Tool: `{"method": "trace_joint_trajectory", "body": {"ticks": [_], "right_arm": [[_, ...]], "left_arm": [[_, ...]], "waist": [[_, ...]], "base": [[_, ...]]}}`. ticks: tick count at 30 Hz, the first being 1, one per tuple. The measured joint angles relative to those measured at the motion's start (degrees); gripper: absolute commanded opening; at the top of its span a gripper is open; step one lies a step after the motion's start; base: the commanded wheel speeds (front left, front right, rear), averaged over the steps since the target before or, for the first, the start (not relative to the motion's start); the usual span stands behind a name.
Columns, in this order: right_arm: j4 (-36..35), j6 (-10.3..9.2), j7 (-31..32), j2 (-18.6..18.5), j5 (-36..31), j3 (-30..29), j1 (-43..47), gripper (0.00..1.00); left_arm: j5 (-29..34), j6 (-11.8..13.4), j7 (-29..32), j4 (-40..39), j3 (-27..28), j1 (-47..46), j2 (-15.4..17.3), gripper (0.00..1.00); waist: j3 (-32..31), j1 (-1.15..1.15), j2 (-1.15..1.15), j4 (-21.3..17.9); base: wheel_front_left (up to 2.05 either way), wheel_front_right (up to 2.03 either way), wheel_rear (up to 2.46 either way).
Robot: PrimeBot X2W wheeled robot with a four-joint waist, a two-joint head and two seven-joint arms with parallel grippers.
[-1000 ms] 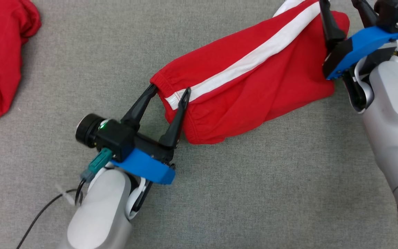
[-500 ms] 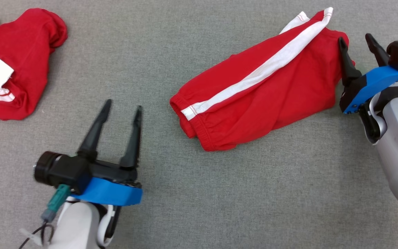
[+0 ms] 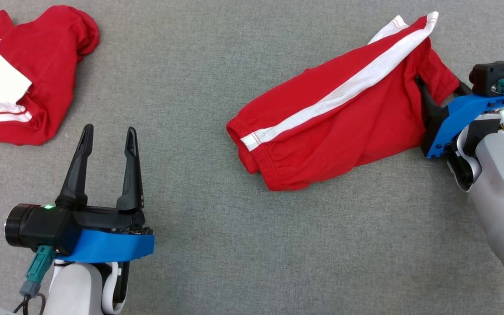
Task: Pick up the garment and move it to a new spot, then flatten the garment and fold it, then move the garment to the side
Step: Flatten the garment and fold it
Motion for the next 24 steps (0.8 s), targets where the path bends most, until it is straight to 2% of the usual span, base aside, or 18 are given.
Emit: {"method": "trace_joint_trajectory", "body": {"ticks": [1,2,5,12,24], "right_arm": [[0.1,0.0,0.7,0.0,0.7,0.2,0.0,0.06],[0.1,0.0,1.2,0.0,1.3,0.5,-0.1,0.0],[-0.4,0.07,1.6,0.4,3.1,1.1,0.1,0.0],[-2.2,0.05,-3.2,0.2,7.3,1.3,3.8,0.0],[-9.7,0.04,-7.1,-1.8,14.7,-3.6,16.6,0.0]], "left_arm": [[0.0,0.0,0.0,0.0,0.0,0.0,0.0,1.0],[0.0,0.0,0.0,0.1,-0.1,0.0,0.0,1.0],[-0.3,0.0,0.0,0.3,-0.4,0.0,-0.1,1.0],[-0.2,0.3,0.0,1.0,-0.3,0.5,-0.2,1.0],[2.3,-1.0,0.0,1.5,3.7,3.9,-0.2,1.0]], "waist": [[0.0,0.0,0.0,0.1],[-0.1,0.0,0.0,0.1],[-0.2,0.0,0.0,0.0],[-1.7,0.0,0.0,-2.4],[-5.6,0.0,0.0,-10.2]], "base": [[0.0,0.0,0.0],[0.0,0.0,0.0],[0.0,0.0,0.0],[0.0,0.0,0.0],[0.0,0.0,0.0]]}}
